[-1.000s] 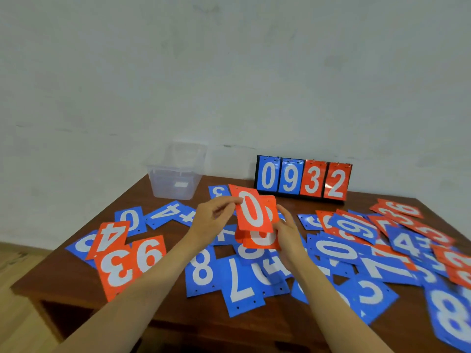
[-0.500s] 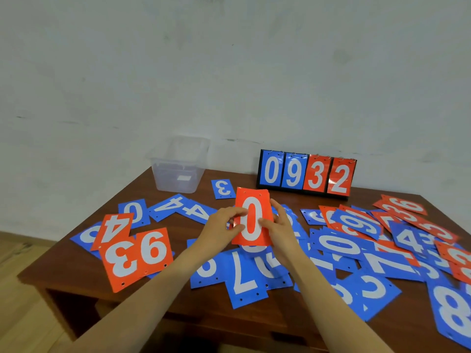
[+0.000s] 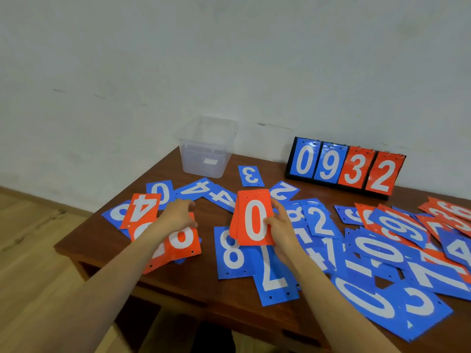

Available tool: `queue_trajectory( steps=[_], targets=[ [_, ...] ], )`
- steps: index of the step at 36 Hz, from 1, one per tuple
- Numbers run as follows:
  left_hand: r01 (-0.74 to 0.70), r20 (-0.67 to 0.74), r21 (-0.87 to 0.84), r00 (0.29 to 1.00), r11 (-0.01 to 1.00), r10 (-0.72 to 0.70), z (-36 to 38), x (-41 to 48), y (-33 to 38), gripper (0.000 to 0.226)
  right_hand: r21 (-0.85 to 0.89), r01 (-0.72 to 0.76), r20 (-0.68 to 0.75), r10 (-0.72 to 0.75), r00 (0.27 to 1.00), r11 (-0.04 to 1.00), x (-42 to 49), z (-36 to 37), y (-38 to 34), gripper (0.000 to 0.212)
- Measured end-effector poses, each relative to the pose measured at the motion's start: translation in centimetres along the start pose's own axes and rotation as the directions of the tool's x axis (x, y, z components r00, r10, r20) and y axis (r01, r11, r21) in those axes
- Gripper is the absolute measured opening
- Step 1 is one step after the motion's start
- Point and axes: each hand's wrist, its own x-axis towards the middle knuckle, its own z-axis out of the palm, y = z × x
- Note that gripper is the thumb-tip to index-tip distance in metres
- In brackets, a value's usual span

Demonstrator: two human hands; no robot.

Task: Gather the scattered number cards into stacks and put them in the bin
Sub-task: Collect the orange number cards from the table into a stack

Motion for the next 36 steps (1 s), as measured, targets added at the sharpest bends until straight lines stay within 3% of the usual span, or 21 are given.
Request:
queue_trajectory(
  steps=[7, 15, 22, 26, 31, 36],
  targets=[
    [0.042, 0.213, 0.208, 0.973, 0.977, -0.087, -1.7, 2.4, -2.1, 0.087, -0.045, -0.019, 0.025, 0.020, 1.000, 0.999, 1.4, 2.0, 0.5, 0.051],
    [0.005, 0.210, 0.224, 0.976, 0.975, -0.054, -1.3, 4.2, -2.9, 0.084, -0.064, -0.039, 0.025, 0.040, 0.999, 0.997, 2.9, 3.1, 0.9, 0.050],
    [-0.050, -0.022, 0.225, 0.998, 0.973, 0.056, -0.2, 4.7, -1.4, 0.062, -0.050, -0.085, 0.026, 0.086, 0.996, 0.995, 3.2, 3.3, 1.3, 0.049],
    [-0.107, -0.193, -0.098, 0.977, 0.989, 0.086, -0.5, 4.2, -0.3, 0.034, -0.052, -0.077, 0.012, 0.077, 0.997, 0.996, 3.0, 2.7, 1.2, 0.050],
    [-0.254, -0.396, -0.164, 0.902, 0.953, 0.172, -1.6, 2.4, 2.4, 0.026, -0.027, -0.056, 0.000, 0.056, 0.998, 0.998, 2.3, 1.5, 0.8, 0.050],
    [-0.436, -0.596, -0.118, 0.750, 0.892, 0.287, -2.3, 0.0, 5.4, 0.024, 0.014, -0.047, -0.036, 0.048, 0.998, 0.999, 1.4, 0.2, 0.3, 0.049]
  ],
)
